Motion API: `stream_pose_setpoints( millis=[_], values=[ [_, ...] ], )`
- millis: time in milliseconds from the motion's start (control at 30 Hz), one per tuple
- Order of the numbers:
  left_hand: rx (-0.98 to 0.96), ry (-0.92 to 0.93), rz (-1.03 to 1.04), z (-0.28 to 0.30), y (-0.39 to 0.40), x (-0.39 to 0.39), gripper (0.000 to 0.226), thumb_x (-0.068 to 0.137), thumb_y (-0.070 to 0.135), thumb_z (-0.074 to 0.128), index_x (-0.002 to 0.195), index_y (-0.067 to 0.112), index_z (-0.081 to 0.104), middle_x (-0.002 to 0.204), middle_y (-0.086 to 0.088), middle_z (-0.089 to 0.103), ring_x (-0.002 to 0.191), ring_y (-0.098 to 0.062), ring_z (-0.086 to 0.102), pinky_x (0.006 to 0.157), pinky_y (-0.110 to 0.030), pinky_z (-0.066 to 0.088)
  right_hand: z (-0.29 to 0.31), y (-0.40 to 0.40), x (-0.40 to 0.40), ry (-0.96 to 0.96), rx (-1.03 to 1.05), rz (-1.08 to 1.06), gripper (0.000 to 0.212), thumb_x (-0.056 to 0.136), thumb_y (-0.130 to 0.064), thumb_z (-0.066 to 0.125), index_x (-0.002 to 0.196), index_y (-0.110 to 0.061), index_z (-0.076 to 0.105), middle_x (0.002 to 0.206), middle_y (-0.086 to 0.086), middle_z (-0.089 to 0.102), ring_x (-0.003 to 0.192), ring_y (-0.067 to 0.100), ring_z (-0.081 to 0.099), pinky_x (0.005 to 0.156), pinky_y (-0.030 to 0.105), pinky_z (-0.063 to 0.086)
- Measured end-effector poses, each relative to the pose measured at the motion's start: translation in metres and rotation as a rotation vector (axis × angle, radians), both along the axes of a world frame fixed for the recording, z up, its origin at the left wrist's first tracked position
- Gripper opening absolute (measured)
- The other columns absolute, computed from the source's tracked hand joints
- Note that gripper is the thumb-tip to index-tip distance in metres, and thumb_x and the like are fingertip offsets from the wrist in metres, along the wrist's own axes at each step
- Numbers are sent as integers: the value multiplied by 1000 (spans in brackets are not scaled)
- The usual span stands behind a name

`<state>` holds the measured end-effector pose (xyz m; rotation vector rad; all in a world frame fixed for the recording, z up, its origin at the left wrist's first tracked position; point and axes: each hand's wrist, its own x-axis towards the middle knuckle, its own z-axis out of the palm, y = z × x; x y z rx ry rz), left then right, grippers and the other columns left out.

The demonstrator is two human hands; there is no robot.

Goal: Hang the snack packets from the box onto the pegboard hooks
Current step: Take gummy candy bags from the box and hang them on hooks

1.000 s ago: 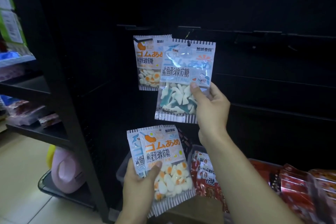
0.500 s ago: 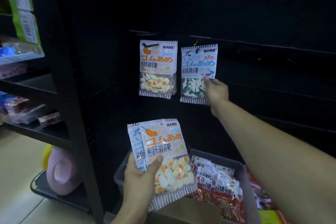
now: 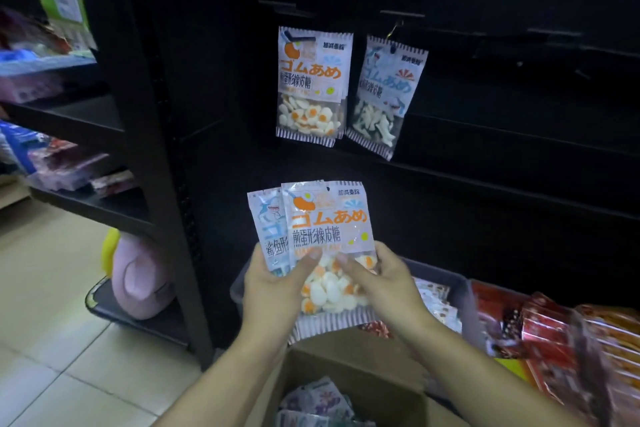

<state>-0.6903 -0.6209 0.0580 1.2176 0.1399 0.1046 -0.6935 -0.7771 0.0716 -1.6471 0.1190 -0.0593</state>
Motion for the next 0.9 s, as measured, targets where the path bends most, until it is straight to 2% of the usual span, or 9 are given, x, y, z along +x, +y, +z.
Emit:
stream_pose_setpoints(
  millis=[100,167,233,333,433,633,767,867,900],
  values=[
    [26,-14,20,0,0,0,46,85,13,86,126,18,66,110,-1,83,102,-23,81,91,-50,65,-6,1,-1,-13,-5,-61,26,89,-23,81,113,-20,71,101,-5,81,93,16,79,74,30,63],
    [32,0,47,0,-1,-1,40,86,18,85,121,22,67,106,3,83,97,-18,81,83,-41,67,-5,-2,0,-37,-7,-130,25,88,-23,82,110,-20,72,99,-3,81,91,19,79,80,42,64],
    [59,33,116,-3,2,1,29,90,24,83,114,27,67,102,5,82,90,-15,81,71,-32,66,2,-5,1,-101,-23,-197,22,88,-21,83,106,-20,72,97,-3,81,89,18,79,83,45,64],
    [108,102,182,-8,11,5,14,98,24,75,107,31,66,101,4,79,83,-17,80,61,-33,64,24,-2,2,-208,-73,-195,14,93,-24,77,105,-25,72,96,-8,80,88,11,77,79,38,63],
    [156,91,168,-8,18,8,15,101,21,71,105,32,64,97,4,78,76,-13,79,51,-23,59,54,11,14,-284,-68,-148,13,98,-30,71,110,-27,71,99,-11,79,87,6,75,72,26,59],
    [124,112,104,-8,23,8,16,102,22,70,109,34,63,99,-6,81,76,-28,82,67,-56,67,109,53,69,-353,-44,-154,18,98,-35,71,114,-28,71,105,-10,79,95,8,75,84,31,61],
    [88,116,110,-5,27,9,16,102,23,69,108,35,61,97,-8,81,72,-30,82,66,-55,67,138,81,96,-344,-12,-169,60,92,-52,70,143,-23,58,139,-5,65,125,19,64,109,45,51],
    [65,115,119,-4,30,10,15,103,23,68,107,36,62,98,-6,81,71,-28,82,65,-54,67,142,90,106,-331,42,-172,71,99,-44,67,159,-19,38,159,-2,46,142,24,50,118,44,41],
    [60,111,121,-4,32,10,15,103,23,68,107,36,62,97,-6,81,71,-27,82,65,-54,67,141,92,108,-328,37,-174,68,99,-45,67,157,-21,41,158,-1,47,141,24,50,118,45,41]
  ],
)
